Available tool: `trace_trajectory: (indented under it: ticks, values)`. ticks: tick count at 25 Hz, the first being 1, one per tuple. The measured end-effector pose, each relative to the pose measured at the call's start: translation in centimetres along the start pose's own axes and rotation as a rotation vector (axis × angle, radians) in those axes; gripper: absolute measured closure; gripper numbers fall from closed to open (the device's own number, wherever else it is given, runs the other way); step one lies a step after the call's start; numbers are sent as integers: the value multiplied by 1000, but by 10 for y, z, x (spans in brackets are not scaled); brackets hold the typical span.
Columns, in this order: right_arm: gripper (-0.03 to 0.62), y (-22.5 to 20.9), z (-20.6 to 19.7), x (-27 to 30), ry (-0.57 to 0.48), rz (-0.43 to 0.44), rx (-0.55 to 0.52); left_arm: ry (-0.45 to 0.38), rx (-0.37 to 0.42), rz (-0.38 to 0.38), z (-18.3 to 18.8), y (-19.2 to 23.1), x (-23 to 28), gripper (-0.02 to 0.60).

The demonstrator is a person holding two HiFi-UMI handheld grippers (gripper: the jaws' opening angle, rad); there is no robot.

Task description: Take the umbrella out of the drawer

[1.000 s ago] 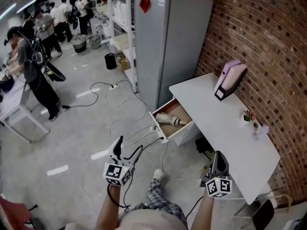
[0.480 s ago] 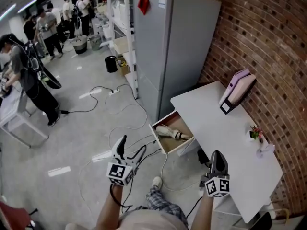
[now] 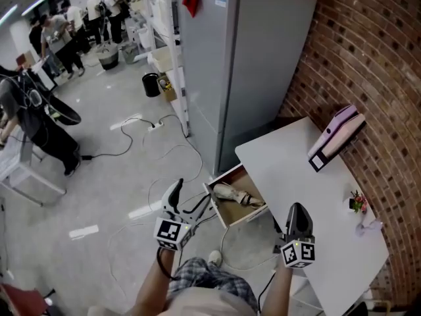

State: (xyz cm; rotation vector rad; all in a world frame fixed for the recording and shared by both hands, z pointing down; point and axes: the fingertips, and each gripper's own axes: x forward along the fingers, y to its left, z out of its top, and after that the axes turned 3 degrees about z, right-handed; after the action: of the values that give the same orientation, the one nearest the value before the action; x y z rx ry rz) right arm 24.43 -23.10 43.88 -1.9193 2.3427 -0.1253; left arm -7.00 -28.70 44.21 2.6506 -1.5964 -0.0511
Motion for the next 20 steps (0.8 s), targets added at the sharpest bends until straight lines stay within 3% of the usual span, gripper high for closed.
trace_trajectory:
  ticks: [12,20]
  values:
    - [576,-1,-24,76,66,-9,22,73,7,-67,-19,27,83,201]
    - [576,8,-93,101,166,-3,78,203,-39,-133,-98,18,125,201]
